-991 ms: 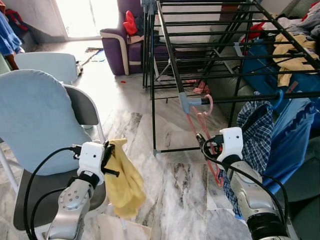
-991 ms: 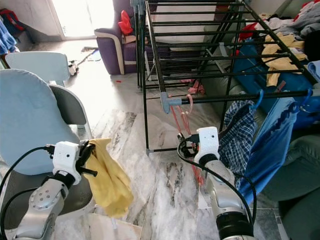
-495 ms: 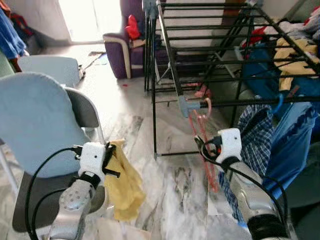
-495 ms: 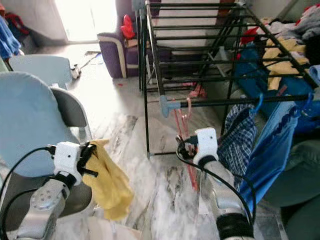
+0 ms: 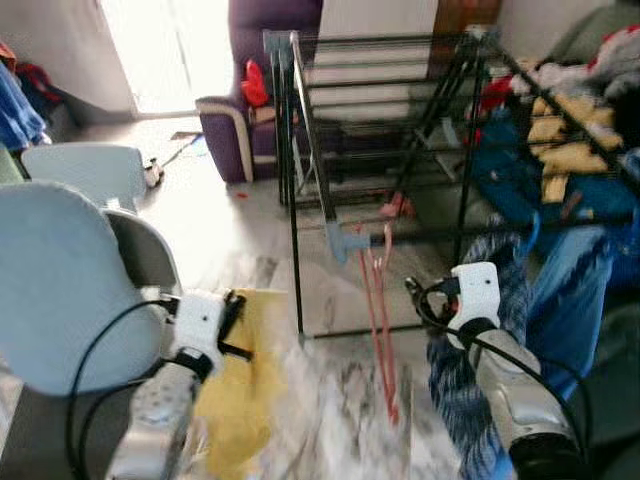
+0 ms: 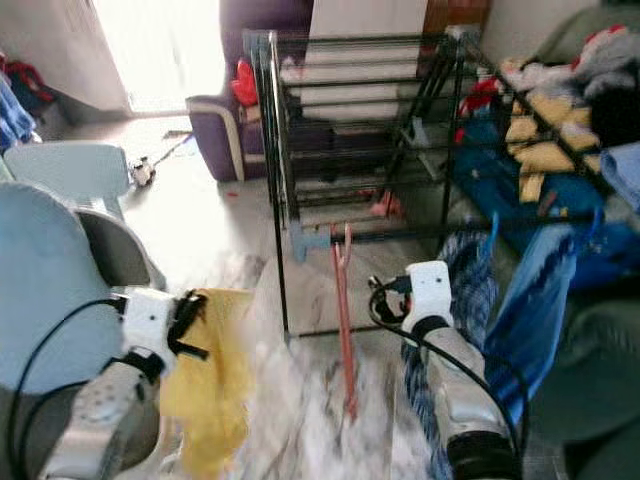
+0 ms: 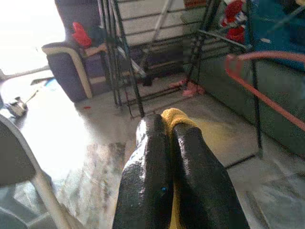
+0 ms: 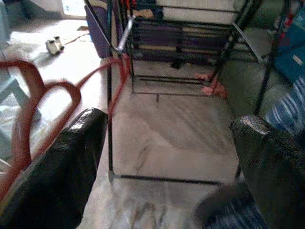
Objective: Hang hanger
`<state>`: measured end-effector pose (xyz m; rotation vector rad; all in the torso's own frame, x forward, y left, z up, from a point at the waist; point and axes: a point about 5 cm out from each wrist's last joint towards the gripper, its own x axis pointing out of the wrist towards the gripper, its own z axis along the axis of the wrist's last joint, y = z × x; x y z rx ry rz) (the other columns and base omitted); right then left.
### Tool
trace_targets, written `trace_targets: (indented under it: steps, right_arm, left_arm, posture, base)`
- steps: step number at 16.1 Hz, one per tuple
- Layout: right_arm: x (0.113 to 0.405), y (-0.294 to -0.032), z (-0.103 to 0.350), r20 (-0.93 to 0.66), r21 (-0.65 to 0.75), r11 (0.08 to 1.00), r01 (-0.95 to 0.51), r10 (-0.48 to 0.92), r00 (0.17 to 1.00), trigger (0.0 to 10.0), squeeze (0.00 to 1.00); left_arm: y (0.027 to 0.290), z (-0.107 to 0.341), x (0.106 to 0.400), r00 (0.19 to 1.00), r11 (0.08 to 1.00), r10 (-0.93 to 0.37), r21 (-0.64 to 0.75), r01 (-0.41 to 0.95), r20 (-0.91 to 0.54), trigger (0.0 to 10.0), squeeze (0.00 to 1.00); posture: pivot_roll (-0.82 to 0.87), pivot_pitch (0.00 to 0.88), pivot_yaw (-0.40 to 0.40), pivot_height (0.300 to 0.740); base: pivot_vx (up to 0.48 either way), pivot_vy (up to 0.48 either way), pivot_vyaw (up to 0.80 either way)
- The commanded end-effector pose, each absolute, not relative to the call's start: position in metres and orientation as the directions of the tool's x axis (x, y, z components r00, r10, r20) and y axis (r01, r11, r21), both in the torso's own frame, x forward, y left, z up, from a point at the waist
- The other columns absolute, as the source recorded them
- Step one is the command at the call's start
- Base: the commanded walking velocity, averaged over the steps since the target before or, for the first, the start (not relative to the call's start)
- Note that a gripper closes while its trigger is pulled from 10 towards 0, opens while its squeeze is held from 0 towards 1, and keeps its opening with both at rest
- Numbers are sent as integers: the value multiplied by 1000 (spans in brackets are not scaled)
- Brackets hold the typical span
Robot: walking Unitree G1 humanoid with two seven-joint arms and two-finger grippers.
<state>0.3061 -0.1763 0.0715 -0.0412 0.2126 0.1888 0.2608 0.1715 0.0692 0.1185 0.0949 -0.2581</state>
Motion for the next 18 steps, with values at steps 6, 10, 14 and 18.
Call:
trace_targets:
  steps: [6, 10, 14, 18]
  right_arm:
    - [310, -165, 77, -201, -11, 975, -221, 215, 956, 10000, 1000]
    - [307, -156, 92, -159, -11, 973, -231, 227, 961, 10000, 0]
    - [299, -150, 94, -159, -19, 973, -230, 224, 961, 10000, 0]
    - [299, -159, 95, -182, -43, 990, -135, 125, 975, 10000, 0]
  left_arm:
    - [179, 77, 266, 979, 979, -186, 72, 192, -84, 10000, 0]
    - [180, 78, 266, 978, 979, -188, 55, 194, -94, 10000, 0]
    - [179, 77, 266, 975, 978, -197, 47, 202, -104, 10000, 0]
    - [179, 76, 266, 971, 975, -209, 47, 215, -112, 10000, 0]
  posture:
    - [-67, 0, -17, 740]
    - [-64, 0, -17, 740]
    - [-68, 0, -14, 740]
    - [-67, 0, -12, 740]
  base:
    - [57, 0, 0]
    - [0, 0, 0]
    - [0, 0, 0]
    - [0, 215, 0]
